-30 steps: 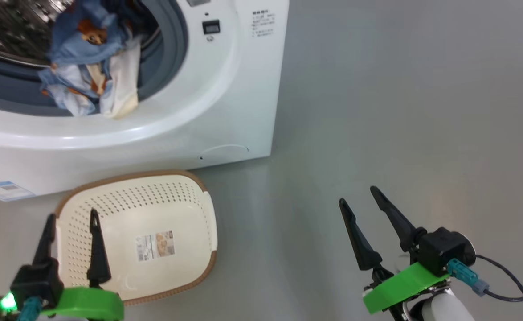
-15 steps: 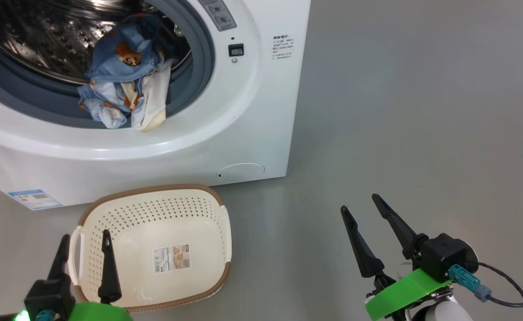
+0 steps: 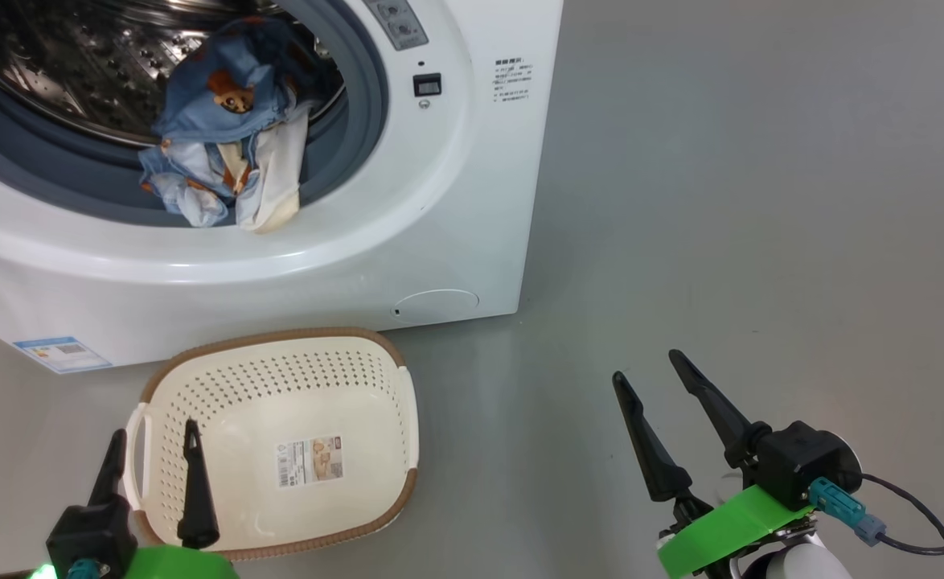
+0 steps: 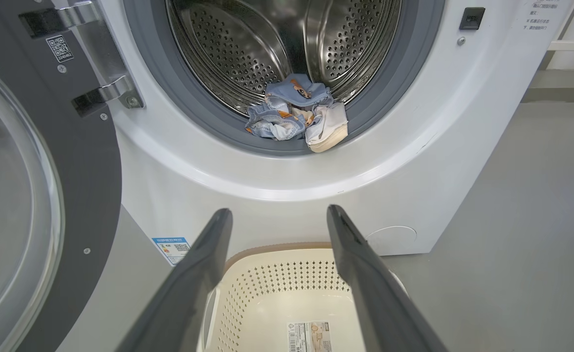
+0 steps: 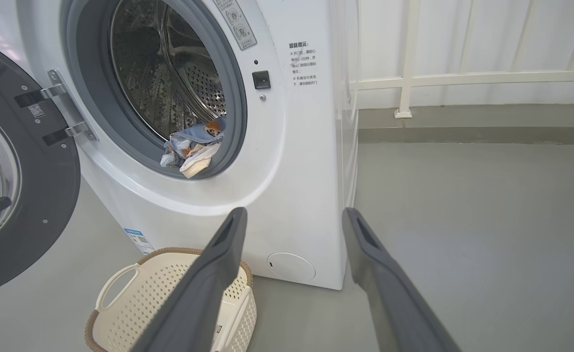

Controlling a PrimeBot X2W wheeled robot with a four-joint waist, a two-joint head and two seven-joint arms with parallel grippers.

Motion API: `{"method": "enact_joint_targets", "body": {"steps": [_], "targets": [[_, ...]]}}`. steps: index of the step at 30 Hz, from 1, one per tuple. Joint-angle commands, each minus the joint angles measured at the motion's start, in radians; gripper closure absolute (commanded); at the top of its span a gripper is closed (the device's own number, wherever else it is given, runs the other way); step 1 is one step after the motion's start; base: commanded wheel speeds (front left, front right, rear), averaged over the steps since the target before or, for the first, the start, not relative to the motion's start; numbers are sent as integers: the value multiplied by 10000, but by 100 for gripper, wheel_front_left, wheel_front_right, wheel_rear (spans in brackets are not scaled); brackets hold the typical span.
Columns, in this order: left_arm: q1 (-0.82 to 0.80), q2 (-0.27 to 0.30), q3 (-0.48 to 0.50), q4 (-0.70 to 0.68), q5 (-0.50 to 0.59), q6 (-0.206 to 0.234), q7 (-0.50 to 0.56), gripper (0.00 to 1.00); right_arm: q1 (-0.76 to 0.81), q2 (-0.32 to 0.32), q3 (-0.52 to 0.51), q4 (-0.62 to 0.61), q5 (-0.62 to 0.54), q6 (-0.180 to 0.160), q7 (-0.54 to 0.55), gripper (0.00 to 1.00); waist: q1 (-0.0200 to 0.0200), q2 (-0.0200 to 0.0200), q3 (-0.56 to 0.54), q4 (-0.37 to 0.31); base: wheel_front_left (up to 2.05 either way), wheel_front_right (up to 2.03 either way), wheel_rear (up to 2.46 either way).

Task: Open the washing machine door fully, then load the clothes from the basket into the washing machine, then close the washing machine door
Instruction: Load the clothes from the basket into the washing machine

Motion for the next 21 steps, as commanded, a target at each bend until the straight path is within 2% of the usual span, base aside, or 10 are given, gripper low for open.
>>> {"method": "enact_joint_targets", "body": {"steps": [1, 9, 17, 21], "targets": [[-402, 190, 351, -120, -78, -24, -108, 0, -24, 18, 265, -282, -84, 16, -32, 0, 0, 0, 29, 9, 0, 0, 0], [-883, 187, 292, 158, -225, -229, 131, 0, -220, 18, 306, -425, -108, 16, -22, 0, 0, 0, 485, 29, 0, 0, 0], [-2232, 397, 171, 867, -599, -1176, 767, 0, -688, 18, 460, -526, -61, 16, -107, 0, 0, 0, 1443, -175, 0, 0, 0], [-3750, 708, 165, 1445, -561, -1714, 1242, 0, -1118, 18, 622, -518, 16, 16, -228, 0, 0, 0, 2195, -400, 0, 0, 0]]}}
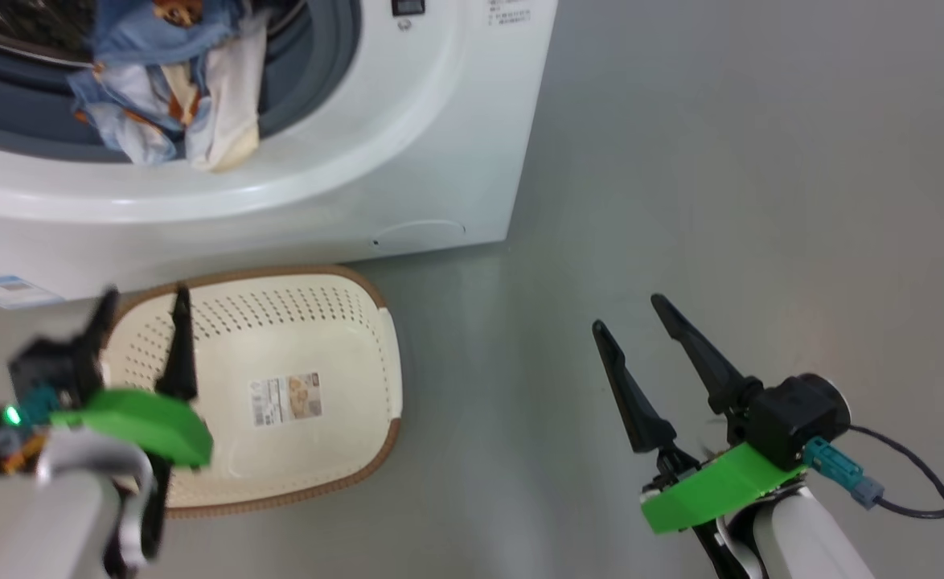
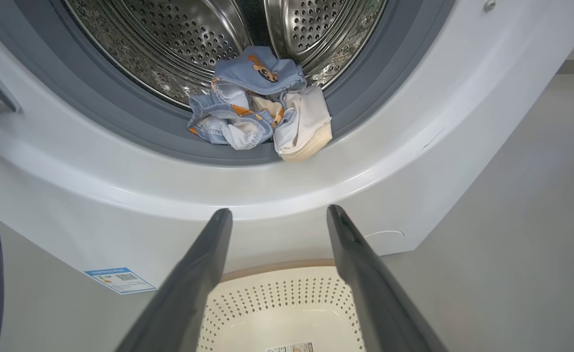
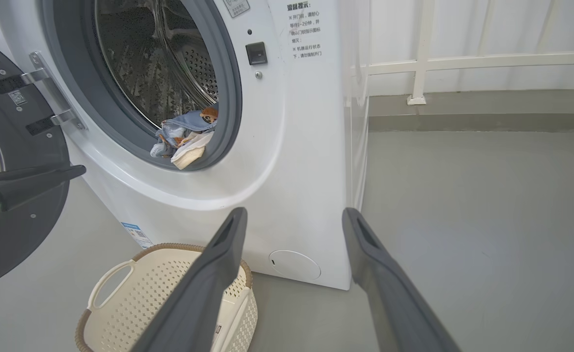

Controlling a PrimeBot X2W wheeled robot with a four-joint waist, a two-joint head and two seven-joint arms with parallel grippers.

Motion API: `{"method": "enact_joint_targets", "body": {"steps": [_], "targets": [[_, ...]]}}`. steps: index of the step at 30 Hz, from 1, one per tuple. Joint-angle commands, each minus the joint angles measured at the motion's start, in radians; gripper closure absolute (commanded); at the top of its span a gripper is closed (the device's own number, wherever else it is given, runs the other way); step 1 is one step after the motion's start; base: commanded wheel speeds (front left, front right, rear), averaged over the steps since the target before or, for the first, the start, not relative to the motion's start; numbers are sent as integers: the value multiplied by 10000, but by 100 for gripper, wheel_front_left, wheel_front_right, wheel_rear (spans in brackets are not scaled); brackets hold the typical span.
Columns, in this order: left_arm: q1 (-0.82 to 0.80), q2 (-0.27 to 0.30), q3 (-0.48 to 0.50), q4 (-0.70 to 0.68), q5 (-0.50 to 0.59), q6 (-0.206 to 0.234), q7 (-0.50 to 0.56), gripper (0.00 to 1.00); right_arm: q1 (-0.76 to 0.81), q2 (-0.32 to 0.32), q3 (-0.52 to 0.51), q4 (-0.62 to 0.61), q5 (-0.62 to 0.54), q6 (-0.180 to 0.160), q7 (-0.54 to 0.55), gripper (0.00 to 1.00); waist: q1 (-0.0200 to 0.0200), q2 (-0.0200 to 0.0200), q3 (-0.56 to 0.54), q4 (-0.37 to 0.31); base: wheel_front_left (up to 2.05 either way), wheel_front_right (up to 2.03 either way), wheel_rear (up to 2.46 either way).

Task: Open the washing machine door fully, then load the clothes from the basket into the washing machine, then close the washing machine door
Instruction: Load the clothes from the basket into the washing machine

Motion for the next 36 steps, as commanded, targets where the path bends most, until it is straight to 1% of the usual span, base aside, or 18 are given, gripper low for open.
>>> {"method": "enact_joint_targets", "body": {"steps": [1, 3, 9, 11, 17, 20, 25, 28, 32, 36], "targets": [[-849, 485, 386, -5, 32, -116, 109, 0, -279, 26, 300, -257, 20, 16, -149, 0, -1, 0, 723, -285, 0, 0, 0], [-1551, 570, 430, 212, 18, -321, 271, 0, -487, 26, 373, -232, 62, 16, -202, 0, -1, 0, 1023, -413, 0, 0, 0], [-3533, 1061, 619, 970, -94, -887, 1108, 0, -1143, 26, 701, -75, 379, 16, -340, 0, -1, 0, 1790, -993, 0, 0, 0], [-3836, 1170, 657, 1090, -120, -969, 1282, 0, -1244, 26, 752, -45, 462, 16, -354, 0, -1, 0, 1900, -1103, 0, 0, 0], [-5536, 1842, 816, 1724, -398, -1517, 2660, 0, -1693, 26, 969, -143, 1037, 16, -380, 0, -1, 0, 2448, -1721, 0, 0, 0], [-6283, 2210, 834, 1948, -469, -1676, 3498, 0, -1819, 26, 1120, -243, 1314, 16, -382, 0, -1, 0, 2651, -2036, 0, 0, 0], [-7193, 2859, 806, 2316, -443, -1772, 4775, 0, -1947, 26, 1365, -353, 1741, 16, -383, 0, -1, 0, 2933, -2506, 0, 0, 0], [-7623, 3127, 786, 2562, -446, -1791, 5404, 0, -2016, 26, 1471, -394, 1922, 16, -383, 0, -1, 0, 3072, -2709, 0, 0, 0], [-7969, 3377, 700, 2806, -478, -1740, 6303, 0, -2102, 26, 1567, -431, 2047, 16, -384, 0, -1, 0, 3205, -2886, 0, 0, 0], [-8176, 3498, 591, 2913, -523, -1577, 7188, 0, -2131, 26, 1618, -455, 2113, 16, -384, 0, -1, 0, 3260, -2953, 0, 0, 0]]}}
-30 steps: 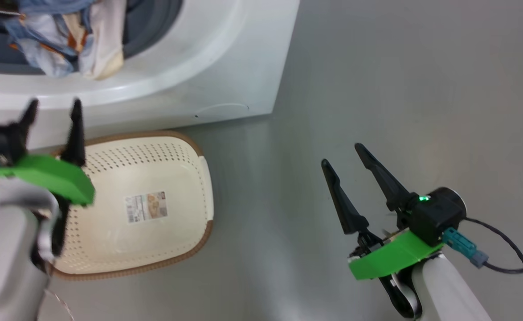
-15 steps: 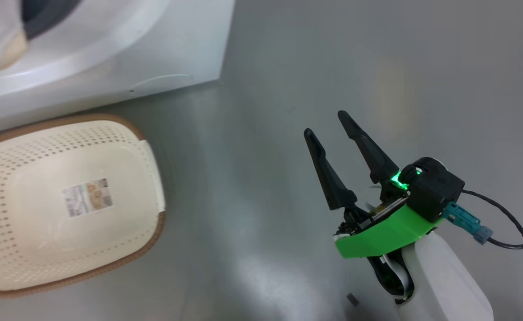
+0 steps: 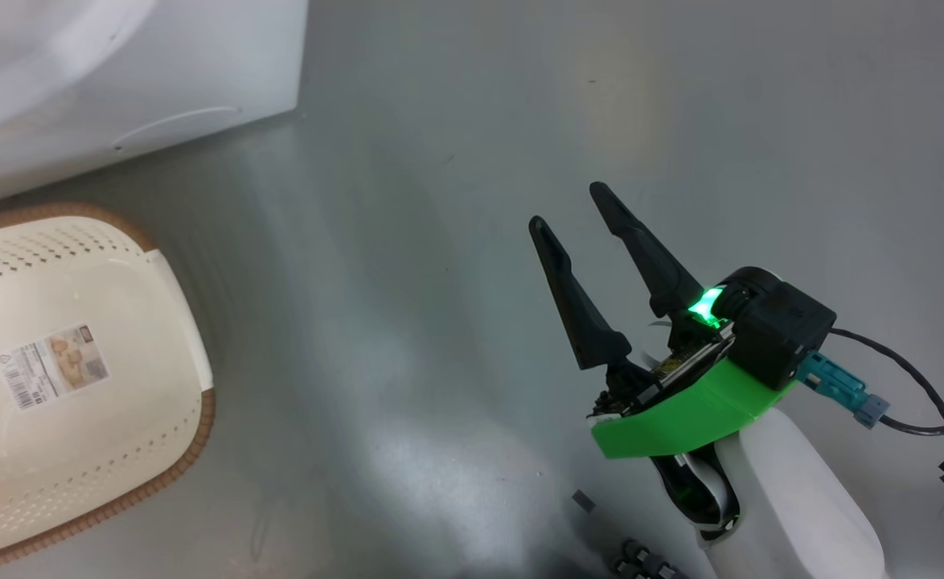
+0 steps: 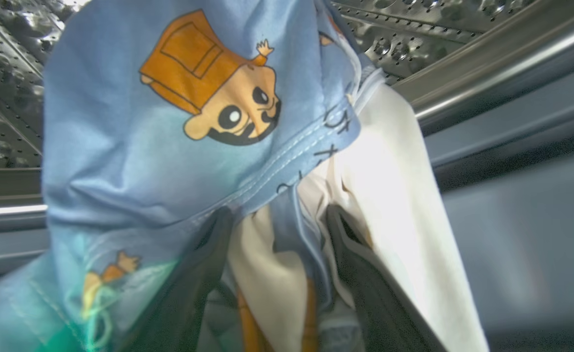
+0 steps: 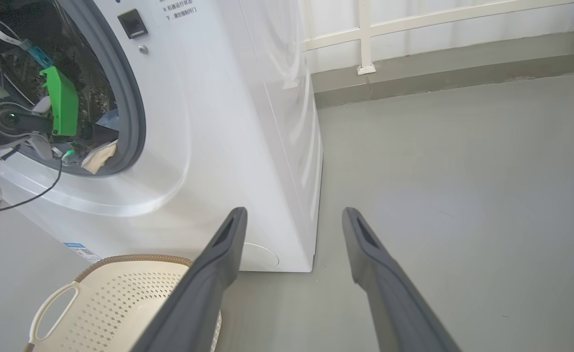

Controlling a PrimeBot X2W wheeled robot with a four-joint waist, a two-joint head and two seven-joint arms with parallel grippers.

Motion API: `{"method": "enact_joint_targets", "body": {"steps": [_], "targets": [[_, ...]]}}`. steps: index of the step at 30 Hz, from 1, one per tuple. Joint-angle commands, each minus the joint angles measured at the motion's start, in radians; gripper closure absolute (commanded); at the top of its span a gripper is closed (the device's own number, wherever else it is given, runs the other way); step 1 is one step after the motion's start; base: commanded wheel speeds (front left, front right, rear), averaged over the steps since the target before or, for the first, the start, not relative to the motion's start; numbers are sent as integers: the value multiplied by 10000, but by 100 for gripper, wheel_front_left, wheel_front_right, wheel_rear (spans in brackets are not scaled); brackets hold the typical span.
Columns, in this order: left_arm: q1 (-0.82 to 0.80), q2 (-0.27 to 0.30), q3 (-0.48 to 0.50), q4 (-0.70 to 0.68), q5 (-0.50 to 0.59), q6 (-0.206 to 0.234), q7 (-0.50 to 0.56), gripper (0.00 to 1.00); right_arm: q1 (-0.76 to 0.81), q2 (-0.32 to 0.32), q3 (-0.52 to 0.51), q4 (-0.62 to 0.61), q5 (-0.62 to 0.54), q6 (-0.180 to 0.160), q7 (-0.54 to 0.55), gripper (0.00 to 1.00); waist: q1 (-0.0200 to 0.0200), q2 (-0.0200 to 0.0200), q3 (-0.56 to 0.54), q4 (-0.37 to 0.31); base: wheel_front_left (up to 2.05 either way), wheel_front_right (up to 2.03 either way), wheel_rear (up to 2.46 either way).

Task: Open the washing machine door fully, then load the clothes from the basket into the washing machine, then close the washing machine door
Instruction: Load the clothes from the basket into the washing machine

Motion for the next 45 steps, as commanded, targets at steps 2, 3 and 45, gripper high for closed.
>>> {"method": "enact_joint_targets", "body": {"steps": [2, 3, 45], "targets": [[-370, 650, 252, -216, -30, 172, 357, 0, 106, 59, 258, -251, 118, 16, -73, 0, -1, 0, 83, -91, 0, 0, 0], [-395, 669, 234, -233, -40, 217, 517, 5, 104, 59, 268, -251, 132, 16, -73, 0, -1, 0, 85, -90, 0, 0, 0], [-4368, 2180, 605, 427, 3152, 1315, -6043, 100, -32, 59, 994, -764, 792, 16, -74, 0, -1, 0, 1712, -1659, 0, 0, 0]]}}
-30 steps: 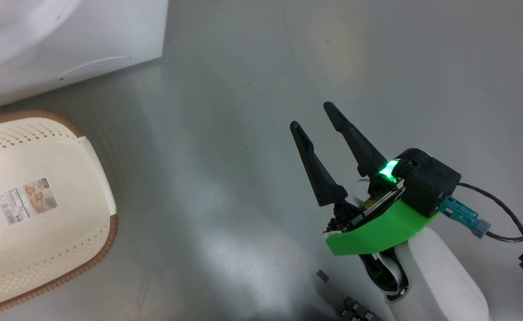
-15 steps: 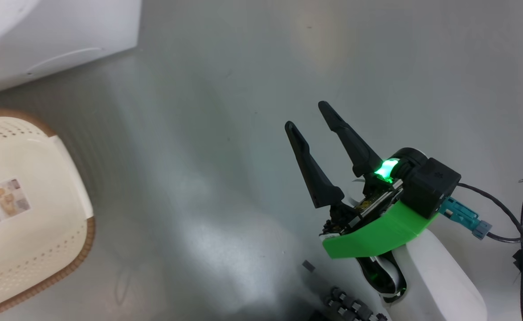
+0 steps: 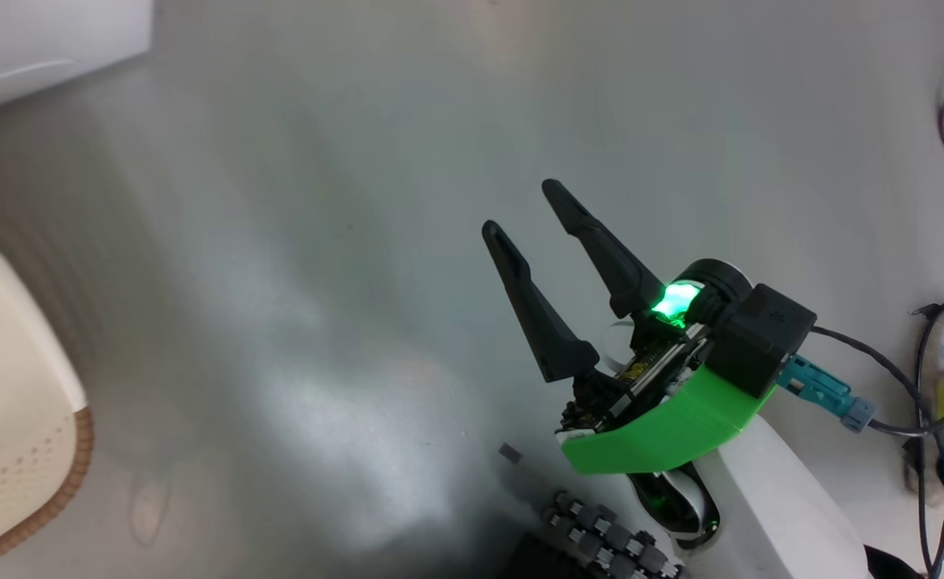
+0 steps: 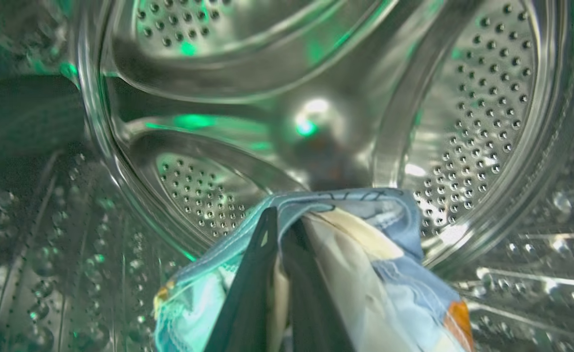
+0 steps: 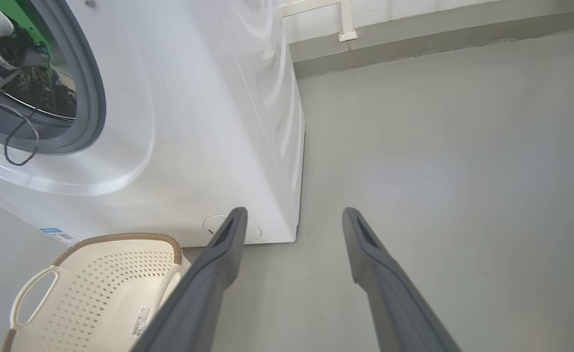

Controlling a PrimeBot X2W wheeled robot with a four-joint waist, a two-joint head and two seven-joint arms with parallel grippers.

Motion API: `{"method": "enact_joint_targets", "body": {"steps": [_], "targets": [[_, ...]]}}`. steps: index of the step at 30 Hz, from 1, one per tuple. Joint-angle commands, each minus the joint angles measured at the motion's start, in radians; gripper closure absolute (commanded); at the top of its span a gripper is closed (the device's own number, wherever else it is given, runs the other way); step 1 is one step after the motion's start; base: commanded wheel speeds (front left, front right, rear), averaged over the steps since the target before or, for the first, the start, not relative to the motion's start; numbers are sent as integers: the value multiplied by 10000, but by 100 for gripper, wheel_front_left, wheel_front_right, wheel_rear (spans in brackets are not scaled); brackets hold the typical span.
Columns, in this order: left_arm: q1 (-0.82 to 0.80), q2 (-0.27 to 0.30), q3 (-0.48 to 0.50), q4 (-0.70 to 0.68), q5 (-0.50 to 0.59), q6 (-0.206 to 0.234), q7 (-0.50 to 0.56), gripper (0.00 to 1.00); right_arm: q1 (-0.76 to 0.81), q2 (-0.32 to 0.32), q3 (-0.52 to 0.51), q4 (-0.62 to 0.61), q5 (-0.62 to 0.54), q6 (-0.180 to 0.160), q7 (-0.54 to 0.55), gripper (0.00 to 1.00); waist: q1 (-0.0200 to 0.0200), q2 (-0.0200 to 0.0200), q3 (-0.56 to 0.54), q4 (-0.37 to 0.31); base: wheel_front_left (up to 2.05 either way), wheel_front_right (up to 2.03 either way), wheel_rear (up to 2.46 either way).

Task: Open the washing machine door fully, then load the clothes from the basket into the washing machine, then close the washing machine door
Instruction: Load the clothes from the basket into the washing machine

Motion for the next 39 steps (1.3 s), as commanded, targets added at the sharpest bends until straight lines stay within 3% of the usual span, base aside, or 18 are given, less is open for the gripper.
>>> {"method": "enact_joint_targets", "body": {"steps": [1, 5, 16, 21, 22, 23, 24, 25, 39], "targets": [[-305, 508, 173, -161, 221, 192, -327, 100, 202, 11, 177, -268, 155, 16, -57, 0, 0, 0, 239, -239, 0, 0, 0], [-881, 394, 229, 24, 447, 561, -905, 100, 207, 11, 271, -280, 189, 16, -57, 0, 0, 0, 379, -305, 0, 0, 0], [-581, -2, -105, 492, 164, 327, -368, 100, 110, 11, 321, -299, 111, 16, -57, 0, 0, 0, 614, -55, 0, 0, 0], [-272, -179, -40, 349, -368, 136, 344, 100, 103, 11, 288, -224, 77, 16, -57, 0, 0, 0, 580, 102, 0, 0, 0], [-218, -201, -30, 311, -482, 61, 477, 90, 97, 11, 275, -205, 69, 16, -57, 0, 0, 0, 566, 139, 0, 0, 0], [-171, -210, -34, 284, -553, 15, 581, 62, 82, 11, 270, -193, 59, 16, -57, 0, 0, 0, 546, 174, 0, 0, 0], [-120, -233, -35, 265, -627, -30, 645, 4, 65, 11, 256, -183, 46, 16, -57, 0, 0, 0, 513, 215, 0, 0, 0], [-70, -267, -29, 256, -703, -62, 684, 0, 55, 11, 232, -169, 28, 16, -57, 0, 0, 0, 475, 260, 0, 0, 0], [903, -994, 48, 1055, -1526, -139, 369, 0, 265, 11, -289, 165, -564, 16, -57, 0, 0, 0, -605, 1092, 0, 0, 0]]}}
